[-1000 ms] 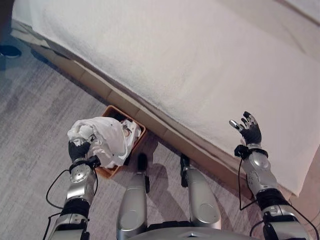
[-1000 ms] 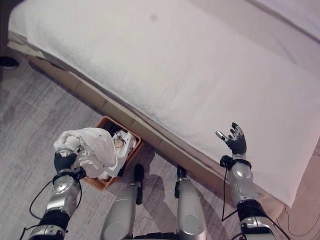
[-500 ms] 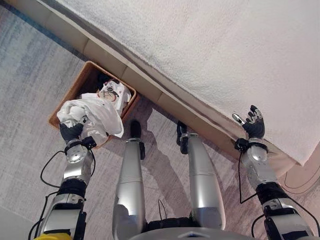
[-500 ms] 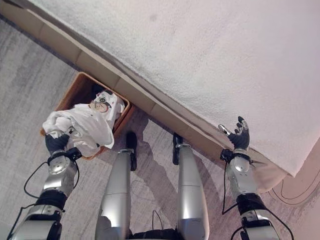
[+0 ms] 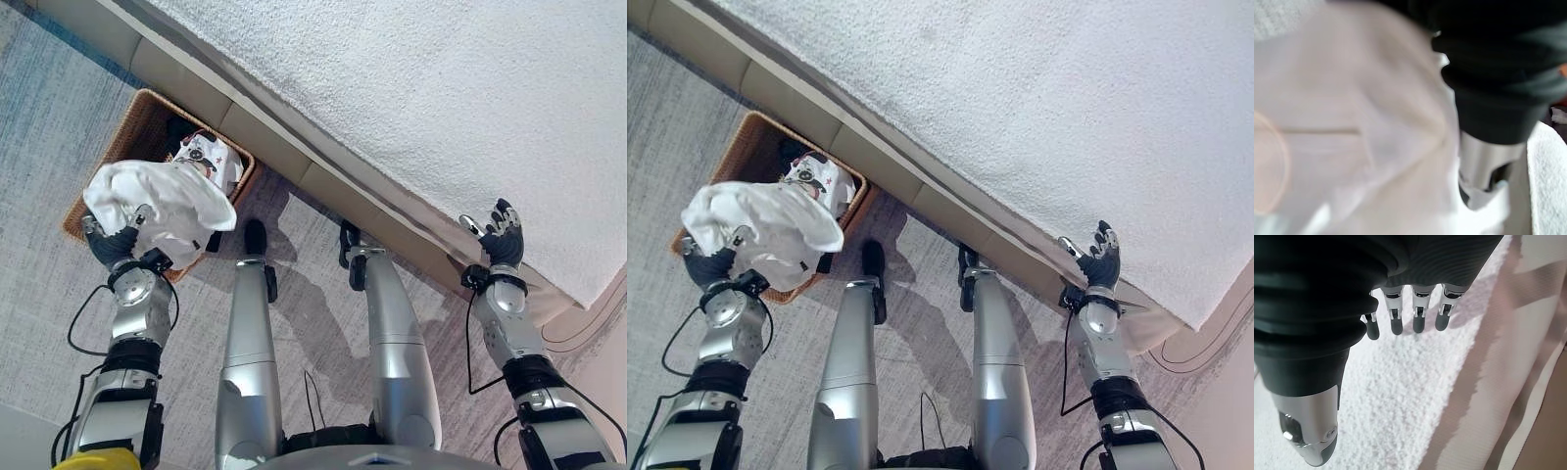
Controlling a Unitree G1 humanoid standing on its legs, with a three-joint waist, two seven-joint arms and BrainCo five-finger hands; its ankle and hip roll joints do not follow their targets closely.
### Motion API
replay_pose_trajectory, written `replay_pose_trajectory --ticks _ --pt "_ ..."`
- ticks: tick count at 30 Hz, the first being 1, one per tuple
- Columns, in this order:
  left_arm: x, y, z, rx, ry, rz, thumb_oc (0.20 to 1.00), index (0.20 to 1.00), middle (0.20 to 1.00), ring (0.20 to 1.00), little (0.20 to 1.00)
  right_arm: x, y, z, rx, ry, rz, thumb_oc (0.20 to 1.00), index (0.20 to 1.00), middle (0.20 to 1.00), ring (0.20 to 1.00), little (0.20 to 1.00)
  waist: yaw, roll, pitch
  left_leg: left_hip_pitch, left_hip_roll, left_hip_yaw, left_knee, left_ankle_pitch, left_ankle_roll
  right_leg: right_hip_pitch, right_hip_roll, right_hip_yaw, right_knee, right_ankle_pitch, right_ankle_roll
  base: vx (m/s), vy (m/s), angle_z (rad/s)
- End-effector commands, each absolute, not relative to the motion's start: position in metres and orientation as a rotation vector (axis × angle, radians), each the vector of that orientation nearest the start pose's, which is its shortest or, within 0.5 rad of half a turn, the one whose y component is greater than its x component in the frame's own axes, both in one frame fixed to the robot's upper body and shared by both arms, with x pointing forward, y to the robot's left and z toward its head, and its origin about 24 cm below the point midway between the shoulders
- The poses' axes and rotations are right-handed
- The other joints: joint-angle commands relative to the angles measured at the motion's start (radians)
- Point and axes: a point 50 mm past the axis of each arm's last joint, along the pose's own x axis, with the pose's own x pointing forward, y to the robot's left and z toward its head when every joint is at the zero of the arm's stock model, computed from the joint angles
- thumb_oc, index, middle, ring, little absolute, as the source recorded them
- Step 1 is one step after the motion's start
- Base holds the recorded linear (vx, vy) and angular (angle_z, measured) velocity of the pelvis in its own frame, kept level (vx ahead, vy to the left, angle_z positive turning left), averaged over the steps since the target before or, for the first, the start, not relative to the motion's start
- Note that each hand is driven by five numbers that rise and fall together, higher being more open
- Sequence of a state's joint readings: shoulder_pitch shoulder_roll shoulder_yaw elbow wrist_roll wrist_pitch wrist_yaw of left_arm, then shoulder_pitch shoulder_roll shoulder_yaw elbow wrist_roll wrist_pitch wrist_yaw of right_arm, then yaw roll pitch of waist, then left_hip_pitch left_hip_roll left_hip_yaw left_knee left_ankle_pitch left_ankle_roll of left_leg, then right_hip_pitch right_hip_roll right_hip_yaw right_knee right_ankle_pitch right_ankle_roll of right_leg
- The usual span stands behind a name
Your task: Pick up clothes into the bucket
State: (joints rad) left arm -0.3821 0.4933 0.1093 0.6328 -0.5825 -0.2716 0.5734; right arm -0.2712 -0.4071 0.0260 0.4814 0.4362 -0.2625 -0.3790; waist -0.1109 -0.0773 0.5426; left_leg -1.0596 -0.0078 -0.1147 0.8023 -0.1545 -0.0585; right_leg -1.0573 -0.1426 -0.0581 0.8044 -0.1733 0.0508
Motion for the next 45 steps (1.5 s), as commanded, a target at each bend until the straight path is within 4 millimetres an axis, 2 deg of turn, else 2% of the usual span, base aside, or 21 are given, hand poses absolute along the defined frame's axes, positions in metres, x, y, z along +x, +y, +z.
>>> replay_pose_trajectory --ticks 1,8,9,10,11,12,13,14,16,19,21,23,26,29,30,31,33,34,37,38,45 --pt "0.282 0.344 0.087 -0.148 -0.182 0.962 1.0 1.0 1.0 1.0 1.0 0.282 -0.275 0.061 0.049 -0.153 -0.526 1.0 1.0 1.0 1.0 1.0 0.008 -0.023 -0.023 0.014 -0.022 0.013 0.04 -0.074 0.044 0.055 -0.011 0.018 -0.026 -0.023 0.028 0.0 0.0 0.0" --pt "0.282 0.344 0.084 -0.077 -0.147 0.974 1.0 1.0 1.0 1.0 1.0 0.286 -0.268 0.064 0.06 -0.169 -0.494 1.0 1.0 1.0 1.0 1.0 0.005 -0.019 -0.023 0.063 -0.019 0.023 -0.022 -0.057 0.041 0.094 -0.011 0.021 -0.087 -0.004 0.03 -0.01 0.003 0.0" --pt "0.283 0.344 0.084 -0.01 -0.127 0.947 1.0 1.0 1.0 1.0 1.0 0.288 -0.267 0.066 0.072 -0.177 -0.489 1.0 1.0 1.0 1.0 1.0 0.004 -0.017 -0.023 0.062 -0.021 0.031 -0.052 -0.014 0.043 0.092 -0.015 0.02 -0.118 0.035 0.025 -0.09 0.029 -0.03" --pt "0.283 0.343 0.083 0.012 -0.121 0.937 1.0 1.0 1.0 1.0 1.0 0.288 -0.266 0.065 0.075 -0.175 -0.483 1.0 1.0 1.0 1.0 1.0 0.005 -0.015 -0.023 0.073 -0.02 0.032 -0.061 -0.01 0.043 0.1 -0.014 0.023 -0.124 0.037 0.025 -0.02 0.021 -0.03" --pt "0.281 0.343 0.079 0.031 -0.106 0.926 1.0 1.0 1.0 1.0 1.0 0.288 -0.264 0.063 0.076 -0.166 -0.476 1.0 1.0 1.0 1.0 1.0 0.007 -0.012 -0.023 0.104 -0.019 0.03 -0.065 -0.036 0.04 0.124 -0.01 0.029 -0.118 0.01 0.031 -0.01 0.013 -0.05" --pt "0.282 0.343 0.081 0.029 -0.111 0.926 1.0 1.0 1.0 1.0 1.0 0.288 -0.264 0.064 0.078 -0.171 -0.476 1.0 1.0 1.0 1.0 1.0 0.006 -0.013 -0.023 0.087 -0.02 0.036 -0.076 -0.004 0.043 0.109 -0.013 0.026 -0.131 0.04 0.026 0.06 -0.003 -0.06" --pt "0.281 0.342 0.077 0.05 -0.098 0.913 1.0 1.0 1.0 1.0 1.0 0.287 -0.263 0.061 0.076 -0.158 -0.471 1.0 1.0 1.0 1.0 1.0 0.007 -0.011 -0.023 0.117 -0.02 0.033 -0.075 -0.031 0.039 0.136 -0.01 0.034 -0.129 0.014 0.032 -0.1 0.003 -0.07" --pt "0.28 0.335 0.069 0.066 -0.075 0.86 1.0 1.0 1.0 1.0 1.0 0.287 -0.261 0.058 0.074 -0.146 -0.458 1.0 1.0 1.0 1.0 1.0 0.007 -0.005 -0.023 0.129 -0.022 0.045 -0.106 0.011 0.041 0.147 -0.015 0.032 -0.161 0.051 0.029 -0.02 -0.004 -0.07" --pt "0.28 0.329 0.063 0.042 -0.065 0.832 1.0 1.0 1.0 1.0 1.0 0.287 -0.259 0.055 0.07 -0.132 -0.448 1.0 1.0 1.0 1.0 1.0 0.008 0.0 -0.023 0.158 -0.023 0.047 -0.126 0.016 0.04 0.17 -0.016 0.033 -0.174 0.053 0.029 -0.05 0.0 -0.06" --pt "0.28 0.307 0.038 0.029 0.015 0.673 1.0 1.0 1.0 1.0 1.0 0.286 -0.255 0.039 0.04 -0.055 -0.411 1.0 1.0 1.0 1.0 1.0 0.012 0.021 -0.023 0.261 -0.027 0.058 -0.194 0.036 0.039 0.261 -0.018 0.038 -0.222 0.063 0.032 -0.01 -0.003 -0.01" --pt "0.274 0.288 0.011 0.004 0.093 0.535 1.0 1.0 1.0 1.0 1.0 0.279 -0.252 0.018 -0.02 0.04 -0.375 1.0 1.0 1.0 1.0 1.0 0.008 0.036 -0.023 0.387 -0.028 0.063 -0.256 0.048 0.034 0.385 -0.019 0.038 -0.282 0.076 0.038 0.04 -0.025 -0.09" --pt "0.273 0.279 0.006 0.018 0.105 0.465 1.0 1.0 1.0 1.0 1.0 0.275 -0.25 0.01 -0.057 0.076 -0.351 1.0 1.0 1.0 1.0 1.0 0.007 0.04 -0.023 0.442 -0.029 0.063 -0.29 0.055 0.03 0.439 -0.019 0.036 -0.313 0.081 0.041 0.04 -0.031 -0.13" --pt "0.265 0.258 -0.017 -0.012 0.181 0.352 1.0 1.0 1.0 1.0 1.0 0.264 -0.251 -0.015 -0.105 0.189 -0.335 1.0 1.0 1.0 1.0 1.0 0.004 0.054 -0.023 0.586 -0.026 0.064 -0.375 0.076 0.022 0.579 -0.012 0.029 -0.389 0.1 0.048 0.08 -0.036 -0.05" --pt "0.244 0.243 -0.045 0.014 0.278 0.275 1.0 1.0 1.0 1.0 1.0 0.238 -0.256 -0.05 -0.196 0.363 -0.309 1.0 1.0 1.0 1.0 1.0 0.006 0.064 -0.096 0.72 -0.019 0.062 -0.489 0.096 0.014 0.704 -0.003 0.012 -0.47 0.106 0.055 0.12 -0.056 0.02" --pt "0.244 0.243 -0.045 0.014 0.279 0.275 1.0 1.0 1.0 1.0 1.0 0.238 -0.256 -0.051 -0.197 0.363 -0.309 1.0 1.0 1.0 1.0 1.0 0.006 0.064 -0.093 0.725 -0.019 0.062 -0.492 0.097 0.014 0.709 -0.003 0.011 -0.473 0.106 0.055 0.16 -0.085 0.05" --pt "0.233 0.237 -0.058 0.017 0.329 0.252 1.0 1.0 1.0 1.0 1.0 0.227 -0.256 -0.061 -0.278 0.423 -0.26 1.0 1.0 1.0 1.0 1.0 0.011 0.063 -0.131 0.773 -0.015 0.061 -0.536 0.106 0.01 0.756 0.005 0.004 -0.503 0.109 0.056 0.07 -0.051 0.03" --pt "0.233 0.236 -0.058 0.017 0.33 0.252 1.0 1.0 1.0 1.0 1.0 0.227 -0.256 -0.061 -0.278 0.424 -0.26 1.0 1.0 1.0 1.0 1.0 0.01 0.063 -0.129 0.778 -0.015 0.061 -0.54 0.108 0.01 0.761 0.005 0.003 -0.505 0.11 0.056 0.08 -0.059 0.04" --pt "0.217 0.228 -0.076 0.065 0.411 0.211 1.0 1.0 1.0 1.0 1.0 0.209 -0.255 -0.08 -0.341 0.522 -0.225 1.0 1.0 1.0 1.0 1.0 0.015 0.065 -0.186 0.841 -0.012 0.055 -0.605 0.123 0.007 0.82 0.018 -0.016 -0.543 0.11 0.055 0.1 -0.068 0.04" --pt "0.207 0.223 -0.088 0.118 0.474 0.182 1.0 1.0 1.0 1.0 1.0 0.199 -0.251 -0.092 -0.368 0.593 -0.192 1.0 1.0 1.0 1.0 1.0 0.02 0.066 -0.222 0.888 -0.008 0.051 -0.654 0.137 0.002 0.867 0.031 -0.028 -0.587 0.113 0.055 0.1 -0.067 0.17" --pt "0.197 0.217 -0.1 0.134 0.546 0.168 1.0 1.0 1.0 1.0 1.0 0.184 -0.249 -0.106 -0.369 0.671 -0.187 1.0 1.0 1.0 1.0 1.0 0.022 0.064 -0.263 0.919 -0.002 0.052 -0.684 0.143 0.0 0.903 0.038 -0.039 -0.622 0.118 0.057 0.06 -0.025 0.06" --pt "0.165 0.216 -0.125 0.11 0.7 0.21 1.0 1.0 1.0 1.0 1.0 0.161 -0.237 -0.125 -0.372 0.787 -0.148 1.0 1.0 1.0 1.0 1.0 0.03 0.055 -0.342 0.999 0.007 0.063 -0.714 0.133 0.0 1.002 0.045 -0.05 -0.689 0.124 0.059 0.09 -0.025 0.03"
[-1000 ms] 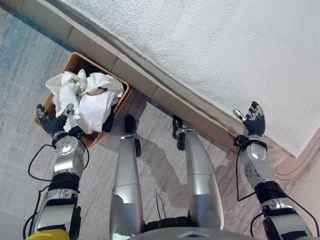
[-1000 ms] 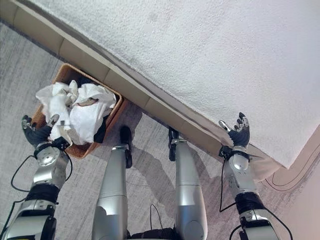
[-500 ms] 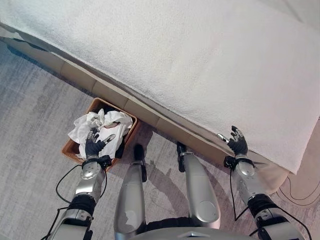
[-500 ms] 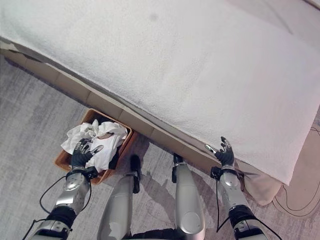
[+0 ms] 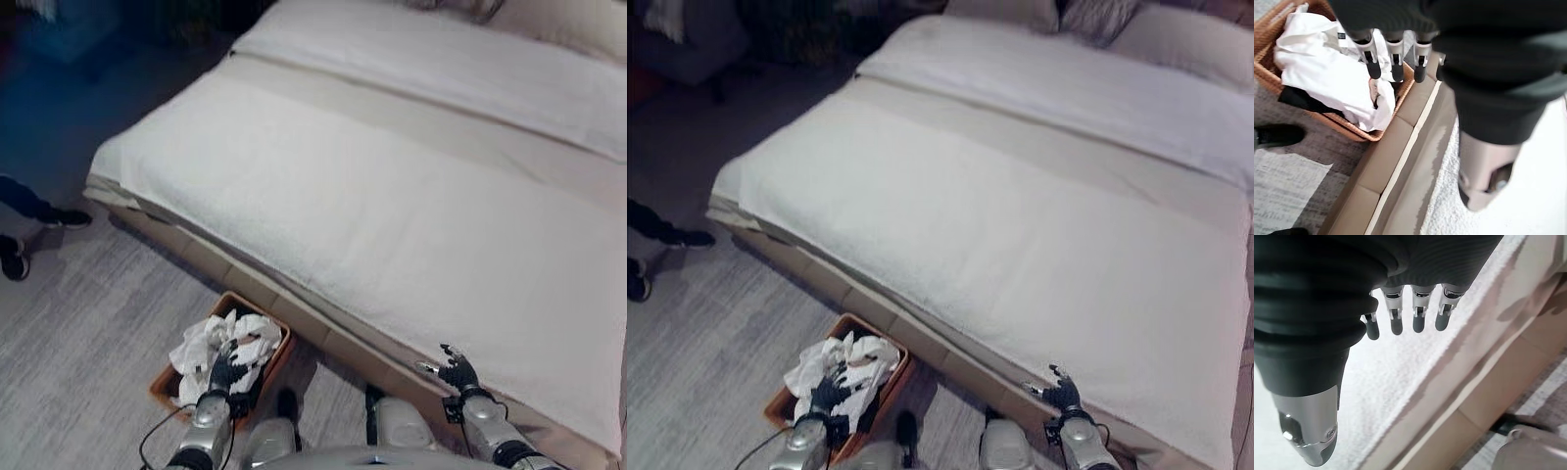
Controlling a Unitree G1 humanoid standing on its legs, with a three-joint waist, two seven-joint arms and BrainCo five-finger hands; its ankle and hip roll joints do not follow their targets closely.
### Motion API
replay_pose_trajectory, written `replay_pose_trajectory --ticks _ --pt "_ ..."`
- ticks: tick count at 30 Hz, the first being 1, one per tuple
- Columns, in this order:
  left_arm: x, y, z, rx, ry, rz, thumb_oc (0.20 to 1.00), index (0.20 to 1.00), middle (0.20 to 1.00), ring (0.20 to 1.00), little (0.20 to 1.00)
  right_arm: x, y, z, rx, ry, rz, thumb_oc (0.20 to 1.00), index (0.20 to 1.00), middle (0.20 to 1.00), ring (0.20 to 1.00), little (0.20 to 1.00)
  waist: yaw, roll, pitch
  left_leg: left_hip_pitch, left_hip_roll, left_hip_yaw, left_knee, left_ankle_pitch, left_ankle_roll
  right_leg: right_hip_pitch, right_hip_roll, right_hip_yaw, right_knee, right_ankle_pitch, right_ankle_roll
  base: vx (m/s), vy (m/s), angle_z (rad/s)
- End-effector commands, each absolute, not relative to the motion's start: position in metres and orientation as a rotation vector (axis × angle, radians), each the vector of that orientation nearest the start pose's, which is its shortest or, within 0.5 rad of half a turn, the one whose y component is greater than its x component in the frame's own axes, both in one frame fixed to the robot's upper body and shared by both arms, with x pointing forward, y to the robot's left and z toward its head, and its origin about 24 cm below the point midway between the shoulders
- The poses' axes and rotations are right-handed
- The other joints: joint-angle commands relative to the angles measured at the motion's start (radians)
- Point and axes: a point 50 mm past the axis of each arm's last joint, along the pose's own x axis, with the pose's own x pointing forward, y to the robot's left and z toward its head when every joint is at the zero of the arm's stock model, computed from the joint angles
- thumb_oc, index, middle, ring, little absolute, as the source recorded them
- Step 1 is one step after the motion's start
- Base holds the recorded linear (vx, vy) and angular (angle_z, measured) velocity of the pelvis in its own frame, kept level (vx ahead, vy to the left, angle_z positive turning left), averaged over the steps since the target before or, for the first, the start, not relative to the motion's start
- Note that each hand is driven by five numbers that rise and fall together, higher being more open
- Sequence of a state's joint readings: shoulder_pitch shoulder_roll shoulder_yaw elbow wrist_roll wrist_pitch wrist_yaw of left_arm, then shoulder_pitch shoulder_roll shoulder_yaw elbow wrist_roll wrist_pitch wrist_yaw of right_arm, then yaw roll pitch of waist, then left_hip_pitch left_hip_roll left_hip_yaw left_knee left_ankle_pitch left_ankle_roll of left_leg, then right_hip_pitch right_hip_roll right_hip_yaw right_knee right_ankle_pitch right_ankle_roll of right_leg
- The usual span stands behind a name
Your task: Pick up clothes into the bucket
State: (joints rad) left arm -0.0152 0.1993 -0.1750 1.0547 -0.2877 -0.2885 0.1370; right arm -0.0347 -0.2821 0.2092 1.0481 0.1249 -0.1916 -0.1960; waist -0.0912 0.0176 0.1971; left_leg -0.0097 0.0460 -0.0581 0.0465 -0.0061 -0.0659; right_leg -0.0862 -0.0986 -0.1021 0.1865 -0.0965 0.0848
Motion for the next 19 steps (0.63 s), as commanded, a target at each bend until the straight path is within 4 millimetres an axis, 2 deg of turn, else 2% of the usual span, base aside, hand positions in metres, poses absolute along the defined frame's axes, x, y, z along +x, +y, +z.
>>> replay_pose_trajectory --ticks 1,2,3,4,7,9,10,12,14,16,19 --pt "0.154 0.213 -0.132 0.12 0.754 0.196 1.0 1.0 1.0 1.0 1.0 0.151 -0.236 -0.131 -0.374 0.834 -0.14 1.0 1.0 1.0 1.0 1.0 0.015 -0.044 -0.019 -0.029 -0.047 0.01 0.04 -0.023 0.008 0.061 0.001 -0.007 -0.098 0.05 0.024 0.07 -0.009 0.01" --pt "0.154 0.213 -0.132 0.12 0.754 0.196 1.0 1.0 1.0 1.0 1.0 0.151 -0.236 -0.131 -0.374 0.834 -0.14 1.0 1.0 1.0 1.0 1.0 0.015 -0.044 -0.019 -0.028 -0.047 0.01 0.039 -0.023 0.008 0.063 0.001 -0.007 -0.099 0.051 0.024 0.11 -0.012 0.01" --pt "0.141 0.213 -0.139 0.144 0.806 0.19 1.0 1.0 1.0 1.0 1.0 0.146 -0.233 -0.134 -0.366 0.853 -0.131 1.0 1.0 1.0 1.0 1.0 0.018 -0.048 -0.039 -0.012 -0.047 0.017 0.035 -0.029 0.009 0.086 0.001 -0.007 -0.125 0.057 0.025 0.04 -0.004 0.0" --pt "0.141 0.213 -0.139 0.144 0.807 0.19 1.0 1.0 1.0 1.0 1.0 0.146 -0.233 -0.134 -0.366 0.853 -0.131 1.0 1.0 1.0 1.0 1.0 0.018 -0.048 -0.038 -0.011 -0.047 0.017 0.035 -0.029 0.009 0.087 0.001 -0.007 -0.126 0.057 0.025 0.06 -0.006 -0.01" --pt "0.122 0.21 -0.148 0.145 0.888 0.182 1.0 1.0 1.0 1.0 1.0 0.14 -0.229 -0.139 -0.352 0.885 -0.122 1.0 1.0 1.0 1.0 1.0 0.026 -0.049 -0.068 0.018 -0.047 0.029 0.016 -0.031 0.011 0.125 -0.004 -0.005 -0.163 0.068 0.027 0.07 -0.006 -0.04" --pt "0.118 0.208 -0.15 0.145 0.901 0.175 1.0 1.0 1.0 1.0 1.0 0.138 -0.229 -0.14 -0.356 0.895 -0.118 1.0 1.0 1.0 1.0 1.0 0.028 -0.048 -0.074 0.03 -0.048 0.029 0.006 -0.03 0.011 0.137 -0.003 -0.006 -0.17 0.069 0.026 0.05 -0.007 -0.05" --pt "0.109 0.206 -0.154 0.147 0.945 0.156 1.0 1.0 1.0 1.0 1.0 0.136 -0.226 -0.141 -0.375 0.903 -0.088 1.0 1.0 1.0 1.0 1.0 0.028 -0.049 -0.084 0.047 -0.046 0.032 -0.01 -0.028 0.011 0.152 -0.003 -0.008 -0.174 0.067 0.027 0.04 -0.01 0.02" --pt "0.103 0.204 -0.157 0.172 0.979 0.132 1.0 1.0 1.0 1.0 1.0 0.131 -0.226 -0.144 -0.38 0.929 -0.082 1.0 1.0 1.0 1.0 1.0 0.029 -0.05 -0.092 0.06 -0.047 0.031 -0.015 -0.03 0.012 0.164 -0.004 -0.011 -0.175 0.064 0.027 0.05 -0.01 0.04" --pt "0.105 0.201 -0.157 0.185 0.976 0.11 1.0 1.0 1.0 1.0 1.0 0.131 -0.226 -0.144 -0.382 0.931 -0.079 1.0 1.0 1.0 1.0 1.0 0.029 -0.05 -0.094 0.063 -0.047 0.031 -0.014 -0.033 0.012 0.168 -0.006 -0.012 -0.174 0.063 0.028 0.04 -0.007 0.01" --pt "0.116 0.191 -0.154 0.229 0.928 0.0 1.0 1.0 1.0 1.0 1.0 0.129 -0.224 -0.146 -0.389 0.942 -0.057 1.0 1.0 1.0 1.0 1.0 0.026 -0.05 -0.095 0.068 -0.052 0.029 0.003 -0.047 0.014 0.179 -0.008 -0.01 -0.17 0.059 0.027 0.02 -0.003 0.0" --pt "0.125 0.187 -0.15 0.208 0.891 -0.011 1.0 1.0 1.0 1.0 1.0 0.128 -0.22 -0.147 -0.386 0.946 -0.034 1.0 1.0 1.0 1.0 1.0 0.024 -0.049 -0.097 0.072 -0.053 0.029 0.011 -0.053 0.015 0.185 -0.008 -0.01 -0.171 0.054 0.027 0.0 0.0 0.0"
